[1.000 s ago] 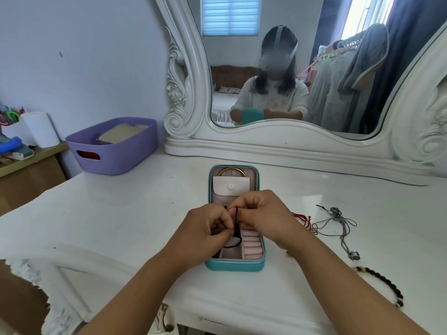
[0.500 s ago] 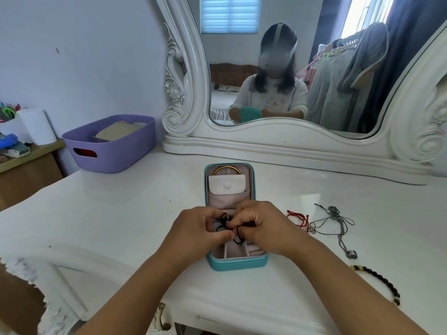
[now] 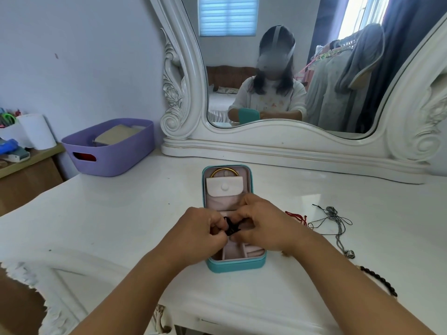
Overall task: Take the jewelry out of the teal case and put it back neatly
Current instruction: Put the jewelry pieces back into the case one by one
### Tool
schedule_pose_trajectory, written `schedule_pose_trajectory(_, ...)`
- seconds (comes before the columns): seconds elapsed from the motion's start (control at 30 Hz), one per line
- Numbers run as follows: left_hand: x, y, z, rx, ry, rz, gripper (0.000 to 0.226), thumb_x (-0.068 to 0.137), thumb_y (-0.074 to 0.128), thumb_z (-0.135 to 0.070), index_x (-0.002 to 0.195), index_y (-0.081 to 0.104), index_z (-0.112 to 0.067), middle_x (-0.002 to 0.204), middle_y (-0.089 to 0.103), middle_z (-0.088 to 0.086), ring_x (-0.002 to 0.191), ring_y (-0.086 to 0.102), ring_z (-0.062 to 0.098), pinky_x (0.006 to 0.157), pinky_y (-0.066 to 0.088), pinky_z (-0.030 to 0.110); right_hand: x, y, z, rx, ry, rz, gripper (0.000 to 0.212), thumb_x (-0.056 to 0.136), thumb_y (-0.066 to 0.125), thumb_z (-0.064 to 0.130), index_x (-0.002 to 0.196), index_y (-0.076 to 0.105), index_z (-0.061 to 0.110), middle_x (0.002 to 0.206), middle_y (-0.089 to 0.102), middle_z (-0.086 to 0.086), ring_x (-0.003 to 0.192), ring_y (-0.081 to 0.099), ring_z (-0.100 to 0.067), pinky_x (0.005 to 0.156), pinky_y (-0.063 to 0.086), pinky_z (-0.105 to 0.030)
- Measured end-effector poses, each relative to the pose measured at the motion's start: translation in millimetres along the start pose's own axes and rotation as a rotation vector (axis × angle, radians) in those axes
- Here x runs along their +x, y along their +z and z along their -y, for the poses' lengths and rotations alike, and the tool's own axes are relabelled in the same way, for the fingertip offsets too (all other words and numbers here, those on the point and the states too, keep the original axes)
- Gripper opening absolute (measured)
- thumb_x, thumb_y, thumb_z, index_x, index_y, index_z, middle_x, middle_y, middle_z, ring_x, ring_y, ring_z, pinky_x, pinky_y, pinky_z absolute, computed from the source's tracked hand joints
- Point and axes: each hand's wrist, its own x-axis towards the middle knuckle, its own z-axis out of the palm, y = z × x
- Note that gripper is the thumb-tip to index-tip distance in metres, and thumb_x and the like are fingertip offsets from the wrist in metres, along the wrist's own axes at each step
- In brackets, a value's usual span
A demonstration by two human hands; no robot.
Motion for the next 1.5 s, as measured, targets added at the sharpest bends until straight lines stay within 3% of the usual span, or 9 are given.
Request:
schedule_pose_trajectory(0.13,-3.5,-1.5,5.0,-0.063,-0.007,0.007,0.023,0.073,0.061,-0.005,0.068,0.06,-0.028,0.062,0.06,-0.007,0.052,0.05,0.001,0.052,0.04,0.014,5.1,1.2,4.1,0.003,-0.042,-0.01,0.011,0.074,0.073,0.012,0.085,0.075,0.01,0.094,0.051,-0.009,0.085,0.056,-0.021,0.076,0.047,-0.031)
schedule_pose_trajectory(0.37,-10.1,5.2,9.9,-0.215,-0.038,-0.094,0.049,0.073,0.068,-0.008,0.106,0.04,-0.032,0.091,0.049,-0.009,0.063,0.05,-0.001,0.054,0.039,0.004,18.0,0.2,24.6,0.26,-0.06,-0.311,0.007,0.076,0.072,0.011,0.076,0.073,0.004,0.065,0.048,0.004,0.06,0.048,-0.007,0.061,0.04,-0.022)
schedule_pose_trajectory(0.57,-17.6,10.2,17.6,-0.271,0.053,-0.231,0.065,0.069,0.069,-0.004,0.105,0.036,-0.046,0.111,0.043,-0.014,0.073,0.052,0.0,0.068,0.043,0.006,24.9,31.0,25.3,0.32,0.01,-0.21,0.008,0.075,0.065,-0.002,0.079,0.072,-0.001,0.075,0.068,-0.015,0.069,0.06,-0.016,0.069,0.051,-0.034)
schedule_pose_trajectory(0.73,-17.1,9.2,24.5,-0.25,0.145,-0.344,0.04,0.068,0.072,-0.013,0.105,0.064,-0.026,0.098,0.062,-0.008,0.081,0.059,0.005,0.071,0.045,0.007,23.5,32.9,24.0,0.236,0.001,-0.169,0.014,0.076,0.064,-0.001,0.082,0.073,0.008,0.085,0.073,-0.009,0.078,0.066,-0.017,0.074,0.053,-0.032)
schedule_pose_trajectory(0.87,-14.7,1.6,27.3,-0.324,0.013,-0.353,0.036,0.071,0.073,-0.001,0.081,0.069,-0.035,0.084,0.07,-0.004,0.071,0.065,0.006,0.064,0.05,0.01,20.9,25.4,21.3,0.218,0.033,-0.116,0.022,0.077,0.066,0.003,0.072,0.055,0.022,0.069,0.059,0.003,0.063,0.056,-0.011,0.062,0.047,-0.025)
schedule_pose_trajectory(1.13,-16.0,-6.6,33.9,-0.184,-0.136,-0.252,0.026,0.08,0.065,-0.013,0.082,0.064,-0.039,0.046,0.05,-0.011,0.048,0.045,0.003,0.049,0.034,0.008,20.5,16.4,19.3,0.147,-0.023,-0.084,0.014,0.074,0.072,0.005,0.087,0.067,0.007,0.083,0.045,0.008,0.068,0.046,-0.001,0.063,0.038,-0.007)
schedule_pose_trajectory(1.23,-22.2,-9.8,30.7,-0.197,-0.155,-0.196,0.019,0.081,0.063,-0.02,0.095,0.063,-0.033,0.044,0.051,-0.013,0.045,0.044,0.001,0.046,0.033,0.009,21.4,16.6,19.4,0.13,0.017,-0.097,0.028,0.074,0.073,0.008,0.096,0.058,0.012,0.094,0.047,0.004,0.075,0.047,-0.007,0.065,0.038,-0.01)
schedule_pose_trajectory(1.37,-27.2,-19.6,26.3,-0.16,-0.268,0.001,0.042,0.074,0.068,-0.023,0.109,0.048,-0.035,0.054,0.057,-0.005,0.046,0.049,0.001,0.051,0.038,0.016,20.8,20.6,21.9,0.146,0.058,-0.077,0.024,0.078,0.067,0.005,0.099,0.058,0.013,0.083,0.054,0.003,0.075,0.053,-0.012,0.071,0.048,-0.024)
schedule_pose_trajectory(1.5,-24.4,-19.0,22.9,-0.257,-0.352,0.0,0.03,0.076,0.064,-0.006,0.1,0.056,-0.02,0.055,0.064,0.002,0.04,0.059,0.012,0.044,0.048,0.023,18.9,22.3,21.2,0.176,0.053,-0.068,0.019,0.08,0.063,0.001,0.097,0.062,0.011,0.081,0.061,0.0,0.074,0.058,-0.011,0.074,0.051,-0.028)
